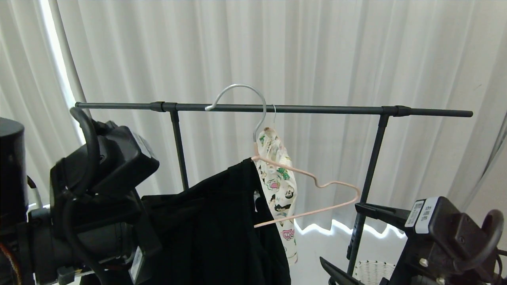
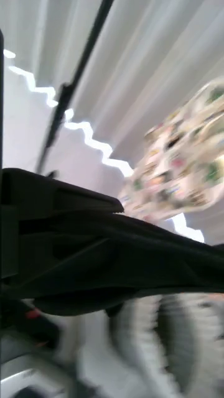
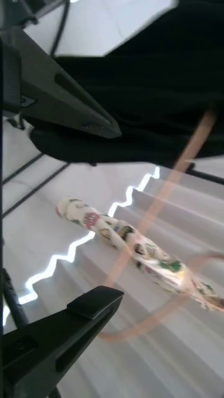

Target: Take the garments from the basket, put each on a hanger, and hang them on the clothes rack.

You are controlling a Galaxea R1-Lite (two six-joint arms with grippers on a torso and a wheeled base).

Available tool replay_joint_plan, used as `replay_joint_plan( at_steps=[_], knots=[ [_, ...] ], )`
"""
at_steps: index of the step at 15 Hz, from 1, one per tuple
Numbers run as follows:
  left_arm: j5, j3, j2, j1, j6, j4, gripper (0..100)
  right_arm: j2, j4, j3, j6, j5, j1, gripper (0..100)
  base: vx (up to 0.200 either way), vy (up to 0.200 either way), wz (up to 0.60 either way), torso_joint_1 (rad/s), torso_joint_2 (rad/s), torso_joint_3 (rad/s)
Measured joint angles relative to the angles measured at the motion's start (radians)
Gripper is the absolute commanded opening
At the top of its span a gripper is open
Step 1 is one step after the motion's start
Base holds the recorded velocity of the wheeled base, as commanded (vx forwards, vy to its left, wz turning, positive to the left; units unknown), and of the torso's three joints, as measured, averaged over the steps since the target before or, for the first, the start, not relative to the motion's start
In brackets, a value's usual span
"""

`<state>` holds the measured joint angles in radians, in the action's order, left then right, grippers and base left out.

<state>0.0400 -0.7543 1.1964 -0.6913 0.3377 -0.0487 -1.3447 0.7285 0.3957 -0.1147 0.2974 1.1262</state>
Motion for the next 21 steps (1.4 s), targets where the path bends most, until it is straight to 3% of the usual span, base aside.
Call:
replay_joint_plan(
  at_steps=[4, 9, 14, 21],
  knots=[
    [0.000, -0.008, 0.002, 0.020, 0.000, -0.031, 0, -0.026, 0.000, -0.058, 0.123, -0.001, -0.009, 100, 0.000, 0.000, 0.00, 0.000, 0.00, 0.000],
    [0.001, -0.047, 0.005, 0.015, 0.000, -0.045, 0, -0.150, 0.000, 0.018, 0.234, -0.002, 0.009, 100, 0.000, 0.000, 0.00, 0.000, 0.00, 0.000],
    [0.002, -0.051, 0.006, 0.009, -0.001, -0.045, 0, -0.295, -0.001, 0.133, 0.254, -0.002, 0.033, 100, 0.000, 0.000, 0.00, 0.000, 0.00, 0.000],
    [0.003, -0.056, 0.003, -0.005, -0.001, -0.047, 0, -0.346, -0.007, 0.143, 0.253, 0.011, 0.020, 100, 0.000, 0.000, 0.00, 0.000, 0.00, 0.000]
  ],
)
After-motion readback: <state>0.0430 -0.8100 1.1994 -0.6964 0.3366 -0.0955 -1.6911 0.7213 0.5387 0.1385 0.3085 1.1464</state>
